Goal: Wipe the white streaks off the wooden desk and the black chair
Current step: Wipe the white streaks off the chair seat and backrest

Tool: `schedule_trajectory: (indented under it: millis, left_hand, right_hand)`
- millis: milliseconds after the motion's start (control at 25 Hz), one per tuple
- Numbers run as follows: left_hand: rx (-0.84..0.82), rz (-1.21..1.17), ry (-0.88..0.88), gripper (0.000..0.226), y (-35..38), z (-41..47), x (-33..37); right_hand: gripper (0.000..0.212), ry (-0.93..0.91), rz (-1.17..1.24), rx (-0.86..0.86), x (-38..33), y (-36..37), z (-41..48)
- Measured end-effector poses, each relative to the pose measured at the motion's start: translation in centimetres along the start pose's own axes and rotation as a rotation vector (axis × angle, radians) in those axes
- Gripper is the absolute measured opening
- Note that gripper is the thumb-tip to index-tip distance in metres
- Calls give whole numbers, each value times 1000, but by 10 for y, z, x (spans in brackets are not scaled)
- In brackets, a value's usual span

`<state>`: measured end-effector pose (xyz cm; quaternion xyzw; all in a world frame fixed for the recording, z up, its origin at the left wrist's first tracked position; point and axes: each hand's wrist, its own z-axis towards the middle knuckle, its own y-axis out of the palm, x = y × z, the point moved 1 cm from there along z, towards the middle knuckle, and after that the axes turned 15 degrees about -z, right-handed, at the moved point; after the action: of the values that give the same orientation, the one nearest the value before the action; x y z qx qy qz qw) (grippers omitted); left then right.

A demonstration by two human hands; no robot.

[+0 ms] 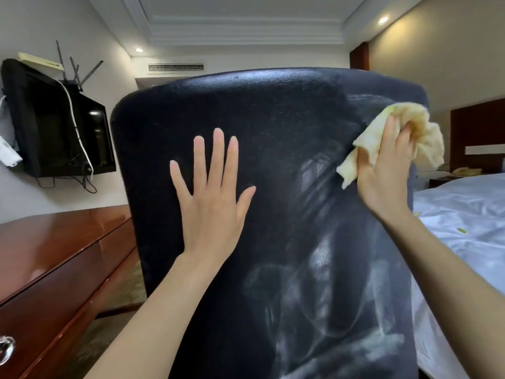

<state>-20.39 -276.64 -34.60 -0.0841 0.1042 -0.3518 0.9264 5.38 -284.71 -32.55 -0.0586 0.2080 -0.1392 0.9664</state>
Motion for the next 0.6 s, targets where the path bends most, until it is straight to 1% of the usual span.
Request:
schedule_trajectory:
  millis: [40,80,160,240,280,400,600]
  left_hand:
    - [-9,4,-1,68,2,0,-2]
    - [-14,-4,-1,68,4,1,-4]
    - [-14,-20,4,68,8,2,-6]
    - [-3,-19,11,68,9,3,-5]
    - [3,-21,13,68,9,3,-5]
    - [8,-32,12,67,10,4,-4]
    - [-5,-34,-10,71,10,2,-1]
  right_hand:
    - [73,66,108,-23,-3,1,13]
    - [74,91,183,-29,-9,4,19]
    - [68,49,206,17,-28,8,12]
    - [62,-92,195,62,-49,10,-15]
    - [58,-168,179,56,-57,11,-31]
    - [53,-368,104,-33,-62,19,-81]
    - [54,-721,40,-177,-32,23,-136]
